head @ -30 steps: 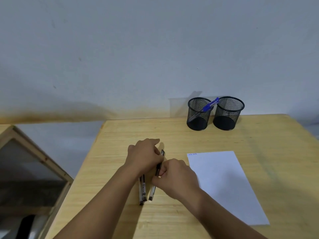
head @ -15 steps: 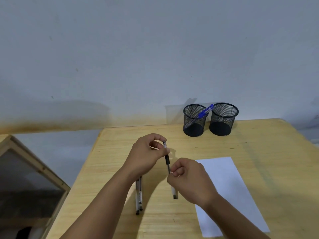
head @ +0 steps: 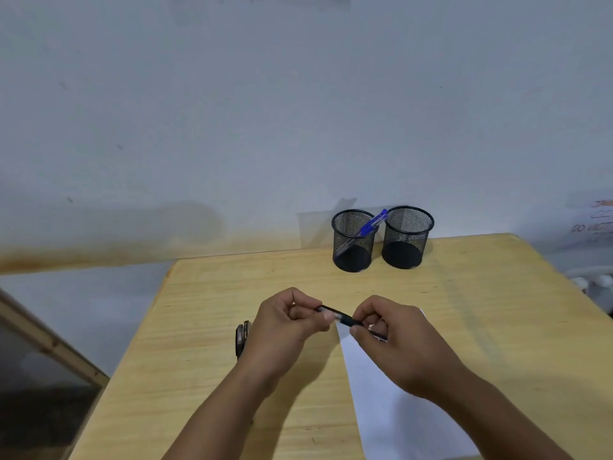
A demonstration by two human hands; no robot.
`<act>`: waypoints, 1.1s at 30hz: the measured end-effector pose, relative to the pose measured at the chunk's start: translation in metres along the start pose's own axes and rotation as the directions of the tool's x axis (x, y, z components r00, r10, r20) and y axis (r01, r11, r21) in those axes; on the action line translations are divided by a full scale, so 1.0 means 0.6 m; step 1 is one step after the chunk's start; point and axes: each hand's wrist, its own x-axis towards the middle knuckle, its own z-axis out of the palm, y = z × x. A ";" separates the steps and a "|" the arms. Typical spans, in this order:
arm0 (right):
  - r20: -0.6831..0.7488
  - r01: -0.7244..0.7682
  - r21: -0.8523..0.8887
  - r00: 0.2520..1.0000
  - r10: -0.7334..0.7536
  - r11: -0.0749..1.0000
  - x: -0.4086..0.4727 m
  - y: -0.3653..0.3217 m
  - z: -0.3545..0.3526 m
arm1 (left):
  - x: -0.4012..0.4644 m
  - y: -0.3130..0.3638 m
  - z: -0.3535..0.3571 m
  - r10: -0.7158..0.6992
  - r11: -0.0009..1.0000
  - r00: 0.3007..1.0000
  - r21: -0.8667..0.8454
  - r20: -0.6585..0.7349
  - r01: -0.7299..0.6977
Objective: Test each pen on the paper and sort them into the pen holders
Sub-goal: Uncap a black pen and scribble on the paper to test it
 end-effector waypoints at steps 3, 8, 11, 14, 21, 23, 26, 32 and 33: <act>0.020 -0.004 0.073 1.000 0.003 0.997 -0.008 0.009 0.001 | -0.007 -0.008 0.002 -0.016 1.000 1.000 -0.014 0.018 0.016; 0.131 -0.129 0.226 0.986 0.101 0.965 -0.008 0.013 0.000 | -0.014 -0.020 0.001 0.004 0.999 0.996 -0.038 0.088 -0.001; 0.172 -0.091 0.192 0.983 0.058 0.977 -0.010 0.021 -0.004 | -0.016 -0.022 0.005 0.035 0.999 0.990 -0.001 0.134 -0.036; 0.141 -0.012 0.158 0.990 -0.011 0.987 -0.013 0.028 -0.005 | -0.018 -0.021 0.011 0.059 0.997 0.989 0.041 0.135 -0.065; -0.010 0.111 0.128 0.994 -0.110 0.986 -0.017 0.031 0.010 | -0.018 -0.019 0.021 0.056 0.995 0.988 0.073 0.144 -0.067; -0.046 0.108 0.077 0.993 -0.104 0.991 -0.017 0.037 0.012 | -0.016 -0.022 0.024 0.048 0.994 0.990 0.089 0.136 -0.061; -0.058 0.101 0.030 0.993 -0.099 0.994 -0.018 0.039 0.015 | -0.016 -0.027 0.026 0.046 0.995 0.992 0.082 0.121 -0.056; -0.068 0.069 0.114 0.996 -0.061 0.991 -0.013 0.042 0.014 | -0.015 -0.025 0.032 0.058 0.998 0.998 0.037 -0.005 -0.058; -0.075 0.053 0.131 0.996 -0.043 0.990 -0.013 0.042 0.013 | -0.010 -0.026 0.029 0.059 0.998 0.997 0.023 -0.056 -0.057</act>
